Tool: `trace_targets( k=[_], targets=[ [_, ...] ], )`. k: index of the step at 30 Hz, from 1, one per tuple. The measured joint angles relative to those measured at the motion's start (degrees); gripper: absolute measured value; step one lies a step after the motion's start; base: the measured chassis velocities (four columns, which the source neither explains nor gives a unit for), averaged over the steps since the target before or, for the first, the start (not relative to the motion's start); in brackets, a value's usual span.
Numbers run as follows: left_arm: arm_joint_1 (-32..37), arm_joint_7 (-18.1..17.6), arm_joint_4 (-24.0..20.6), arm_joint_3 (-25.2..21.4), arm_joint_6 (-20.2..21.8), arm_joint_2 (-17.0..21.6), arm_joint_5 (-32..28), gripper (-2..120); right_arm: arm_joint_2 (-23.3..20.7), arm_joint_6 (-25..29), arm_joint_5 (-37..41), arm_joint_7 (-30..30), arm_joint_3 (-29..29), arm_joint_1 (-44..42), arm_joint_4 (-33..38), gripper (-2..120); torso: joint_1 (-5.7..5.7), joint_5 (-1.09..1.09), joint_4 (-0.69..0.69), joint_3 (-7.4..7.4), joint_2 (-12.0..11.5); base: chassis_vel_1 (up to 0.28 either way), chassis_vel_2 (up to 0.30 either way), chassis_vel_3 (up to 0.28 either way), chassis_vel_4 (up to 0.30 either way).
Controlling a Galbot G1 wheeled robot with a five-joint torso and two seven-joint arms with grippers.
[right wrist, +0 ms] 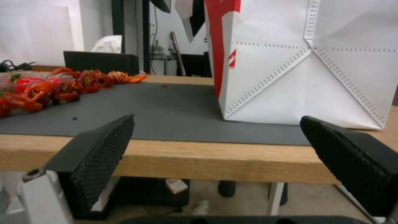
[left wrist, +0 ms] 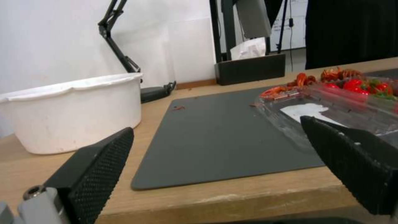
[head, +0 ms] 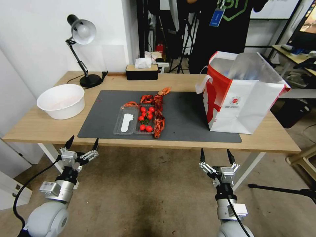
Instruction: Pick up the trash from the table and place it into the takeout bag.
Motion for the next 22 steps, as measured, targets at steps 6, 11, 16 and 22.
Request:
trace_targets(
  k=[6,11,16,22],
  targets=[
    [-0.02,0.00,0.00,-0.02,0.00,0.00,0.01,100,0.02,0.03,-0.02,0.00,0.01,-0.02,-0.03,100,0.00,0.00,0.00,0.00,0.00,0.000,0.000,0.000,0.000],
    [-0.03,0.00,0.00,-0.03,0.00,0.00,0.01,100,0.02,0.05,-0.02,0.01,0.02,-0.02,-0.04,100,0.00,0.00,0.00,0.00,0.00,0.000,0.000,0.000,0.000],
    [-0.04,0.00,0.00,-0.03,0.00,0.02,0.01,100,0.02,0.07,-0.03,0.01,0.02,-0.02,-0.04,100,0.00,0.00,0.00,0.00,0.00,0.000,0.000,0.000,0.000],
    [-0.04,-0.01,0.00,-0.03,0.01,0.02,0.01,100,0.02,0.09,-0.03,0.01,0.02,-0.02,-0.04,100,0.00,0.00,0.00,0.00,0.00,0.000,0.000,0.000,0.000]
  ],
)
